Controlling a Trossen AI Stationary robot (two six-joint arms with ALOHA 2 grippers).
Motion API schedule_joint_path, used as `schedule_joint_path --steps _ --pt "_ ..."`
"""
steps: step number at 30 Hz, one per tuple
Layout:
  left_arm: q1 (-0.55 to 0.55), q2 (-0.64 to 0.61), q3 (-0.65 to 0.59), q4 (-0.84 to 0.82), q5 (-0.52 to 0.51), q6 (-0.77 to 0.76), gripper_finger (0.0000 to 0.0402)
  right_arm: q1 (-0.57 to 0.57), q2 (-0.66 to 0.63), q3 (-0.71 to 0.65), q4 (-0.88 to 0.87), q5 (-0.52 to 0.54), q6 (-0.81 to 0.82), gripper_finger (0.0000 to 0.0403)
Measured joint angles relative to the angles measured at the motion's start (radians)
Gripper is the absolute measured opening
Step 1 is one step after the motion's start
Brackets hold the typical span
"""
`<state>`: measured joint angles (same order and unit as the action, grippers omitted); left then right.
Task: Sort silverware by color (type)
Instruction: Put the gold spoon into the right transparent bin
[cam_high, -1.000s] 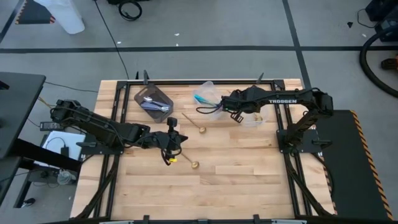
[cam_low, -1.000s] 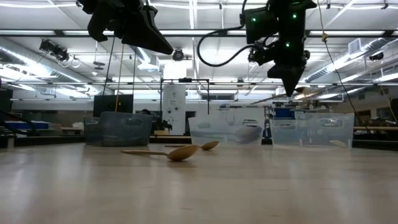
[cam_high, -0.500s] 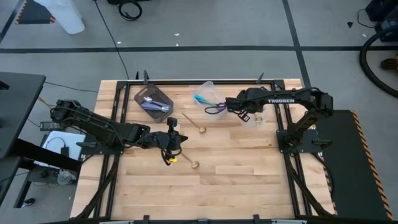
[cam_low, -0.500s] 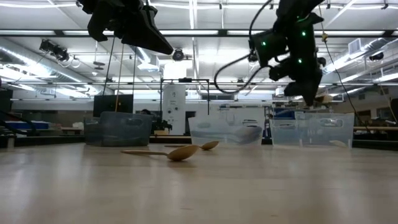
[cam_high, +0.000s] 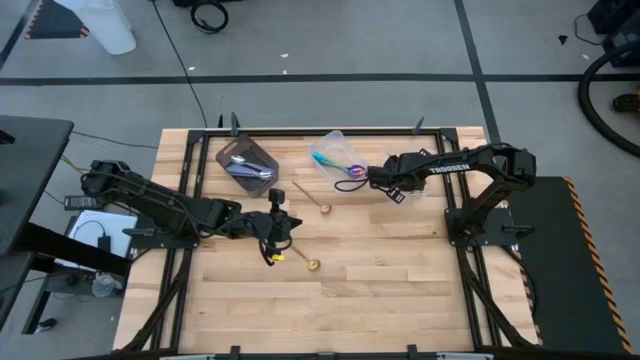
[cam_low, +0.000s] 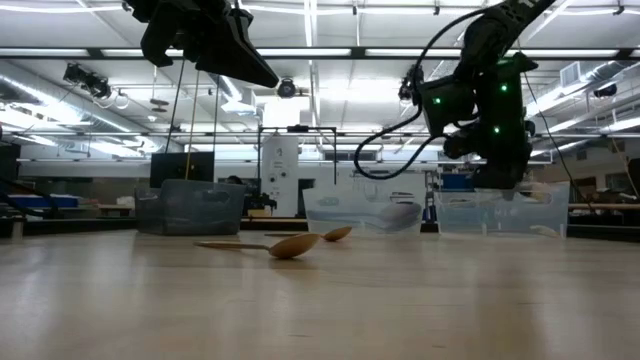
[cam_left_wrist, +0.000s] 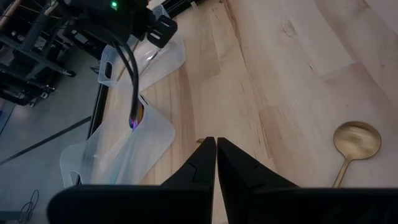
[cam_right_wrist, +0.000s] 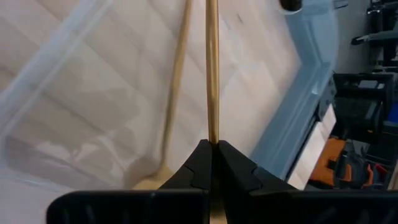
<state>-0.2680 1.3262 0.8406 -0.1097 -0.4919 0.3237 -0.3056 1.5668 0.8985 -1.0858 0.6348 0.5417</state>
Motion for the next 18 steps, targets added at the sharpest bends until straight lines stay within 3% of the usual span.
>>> schedule_joint_path --steps 18 --pt "0.000 0.000 0.000 0.000 0.000 0.000 0.0023 0.002 0.001 -0.034 0.106 -0.072 0.004 0.0021"
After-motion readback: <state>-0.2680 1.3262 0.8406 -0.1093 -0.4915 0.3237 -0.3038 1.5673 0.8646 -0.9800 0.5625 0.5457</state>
